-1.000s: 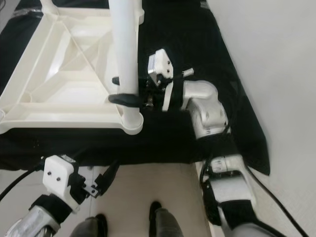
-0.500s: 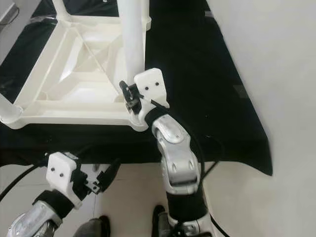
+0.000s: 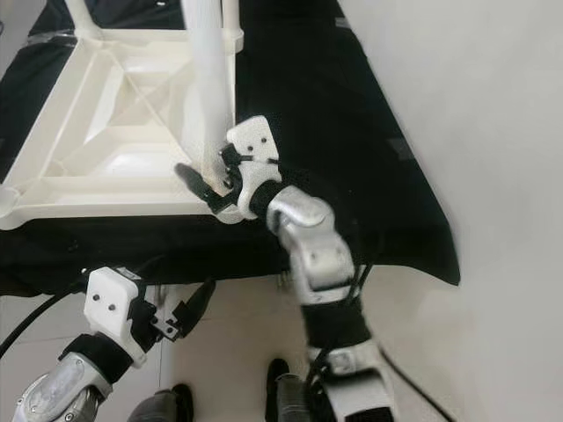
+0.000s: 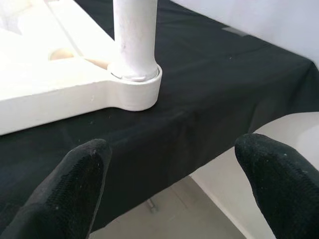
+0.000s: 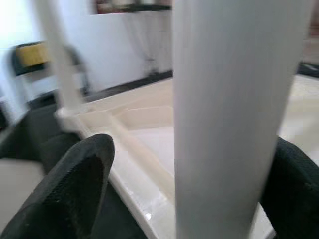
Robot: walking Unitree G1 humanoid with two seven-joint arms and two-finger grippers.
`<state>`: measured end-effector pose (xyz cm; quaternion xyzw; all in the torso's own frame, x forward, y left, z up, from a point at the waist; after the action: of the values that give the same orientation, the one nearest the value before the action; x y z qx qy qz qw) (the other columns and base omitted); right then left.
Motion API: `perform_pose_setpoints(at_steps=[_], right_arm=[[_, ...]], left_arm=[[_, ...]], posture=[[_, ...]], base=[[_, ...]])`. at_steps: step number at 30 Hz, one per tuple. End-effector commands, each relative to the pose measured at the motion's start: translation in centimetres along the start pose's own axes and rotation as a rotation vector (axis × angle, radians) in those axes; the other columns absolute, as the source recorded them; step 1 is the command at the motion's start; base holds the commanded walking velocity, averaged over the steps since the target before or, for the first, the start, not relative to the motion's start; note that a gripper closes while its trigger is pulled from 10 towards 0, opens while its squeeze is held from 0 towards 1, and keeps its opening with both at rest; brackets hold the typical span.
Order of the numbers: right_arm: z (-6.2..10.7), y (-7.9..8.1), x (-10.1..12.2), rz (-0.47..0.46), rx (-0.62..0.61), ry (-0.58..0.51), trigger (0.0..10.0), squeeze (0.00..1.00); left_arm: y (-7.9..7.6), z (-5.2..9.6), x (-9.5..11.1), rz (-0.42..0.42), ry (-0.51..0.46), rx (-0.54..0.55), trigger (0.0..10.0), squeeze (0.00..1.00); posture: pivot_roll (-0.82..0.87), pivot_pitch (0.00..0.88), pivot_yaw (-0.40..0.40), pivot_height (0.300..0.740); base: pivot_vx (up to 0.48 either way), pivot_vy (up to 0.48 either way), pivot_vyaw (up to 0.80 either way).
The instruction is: Building children table
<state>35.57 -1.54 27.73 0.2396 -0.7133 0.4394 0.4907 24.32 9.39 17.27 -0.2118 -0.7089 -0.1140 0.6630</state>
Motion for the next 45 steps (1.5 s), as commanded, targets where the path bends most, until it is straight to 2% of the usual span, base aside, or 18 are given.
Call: perform_pose_setpoints(at_steps=[1,2,9,15,16,17,18,23,30,33,35,37,39,40,41,42,44,45], right_arm=[[-0.4,2.2,0.5,0.033,0.185,-0.045,10.0,1.0],[0.0,2.0,0.1,0.061,0.254,-0.03,10.0,0.0],[0.4,-0.1,0.0,0.082,0.379,-0.018,10.0,0.0],[0.2,-0.6,0.3,0.076,0.443,-0.023,10.0,0.0],[0.2,-0.5,0.4,0.065,0.469,-0.033,8.7,0.0],[0.2,-0.5,0.4,0.065,0.469,-0.033,8.7,0.0],[0.2,-0.4,0.6,0.051,0.491,-0.047,0.0,0.0],[0.9,0.0,0.4,0.02,0.568,-0.074,0.0,0.0],[1.7,-0.7,0.1,0.027,0.558,-0.061,0.0,0.0],[2.2,-1.4,-0.3,0.041,0.487,-0.052,0.0,0.0],[2.8,-1.7,-1.3,0.025,0.308,0.0,0.0,0.0],[3.1,-1.7,-1.8,0.002,0.221,0.029,0.0,0.0],[3.1,-1.7,-1.8,0.002,0.221,0.029,0.0,0.0],[2.9,-1.1,-3.1,-0.04,0.069,0.098,0.0,0.0],[2.9,-1.1,-3.1,-0.04,0.069,0.098,0.0,0.0],[3.0,-1.2,-5.1,-0.031,-0.212,0.225,0.0,0.0],[2.9,2.1,-5.9,-0.086,-0.511,0.312,0.0,0.0],[2.1,2.9,-5.6,-0.101,-0.557,0.306,0.0,0.0]], left_arm=[[-0.2,0.3,-0.2,0.009,0.007,-0.004,10.0,0.0],[-0.3,0.4,-0.2,0.01,0.008,-0.002,10.0,0.0],[-0.6,0.9,-0.1,0.014,0.012,0.005,10.0,0.0],[-0.6,1.3,-0.2,0.017,0.02,0.01,10.0,0.0],[-0.6,1.4,-0.2,0.018,0.023,0.01,10.0,0.0],[-0.6,1.4,-0.2,0.018,0.023,0.01,10.0,0.0],[-0.7,1.5,-0.3,0.018,0.025,0.01,10.0,0.0],[-0.7,1.6,-0.3,0.02,0.03,0.01,10.0,0.0],[-0.8,1.5,-0.3,0.024,0.03,0.008,10.0,0.0],[-0.8,1.3,-0.3,0.028,0.025,0.006,10.0,0.0],[-0.9,1.1,-0.2,0.03,0.02,0.005,10.0,0.0],[-0.8,1.0,-0.3,0.031,0.018,0.005,10.0,0.0],[-0.8,1.0,-0.3,0.031,0.018,0.005,10.0,0.0],[-0.7,1.0,-0.3,0.031,0.017,0.005,10.0,0.0],[-0.7,1.0,-0.3,0.031,0.017,0.005,10.0,0.0],[-0.5,0.9,-0.2,0.03,0.016,0.006,10.0,0.0],[-0.4,0.4,-0.2,0.031,0.011,-0.009,10.0,0.0],[-0.5,0.2,-0.3,0.03,0.01,-0.018,10.0,0.0]], posture=[[0.12,0.303,-0.056,0.74],[0.12,0.309,-0.058,0.74],[0.14,0.322,-0.064,0.74],[0.15,0.327,-0.059,0.74],[0.15,0.328,-0.057,0.74],[0.15,0.328,-0.057,0.74],[0.16,0.329,-0.055,0.74],[0.16,0.329,-0.054,0.74],[0.13,0.323,-0.051,0.74],[0.11,0.325,-0.056,0.74],[0.1,0.326,-0.06,0.74],[0.09,0.326,-0.063,0.74],[0.09,0.326,-0.063,0.74],[0.08,0.324,-0.058,0.74],[0.08,0.324,-0.058,0.74],[0.06,0.323,-0.049,0.74],[0.05,0.313,-0.04,0.74],[0.05,0.298,-0.037,0.74]], base=[[0.0,0.0,0.0],[0.0,0.0,0.0],[0.0,0.0,0.0],[0.0,0.0,0.0],[0.0,0.0,0.0],[0.0,0.0,0.0],[0.0,0.0,0.0],[0.0,0.0,0.0],[0.0,0.0,0.0],[0.0,0.0,0.0],[0.0,0.0,0.0],[0.0,0.0,0.0],[0.0,0.0,0.0],[0.0,0.0,0.0],[0.0,0.0,0.0],[0.0,0.0,0.0],[0.0,0.0,0.0],[0.0,0.0,0.0]])
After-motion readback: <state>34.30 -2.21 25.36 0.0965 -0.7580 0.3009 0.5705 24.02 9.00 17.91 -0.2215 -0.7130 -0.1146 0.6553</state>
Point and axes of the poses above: a point about 5 cm out from each wrist's last joint towards the gripper, its own z axis pointing back from the gripper into the wrist, its own x axis along the axis of the wrist's last joint, y = z × x, the point moved 6 cm from there along -z, pointing out of the wrist towards the gripper, and after that the axes turned 9 degrees about z, right-handed, at the moved point
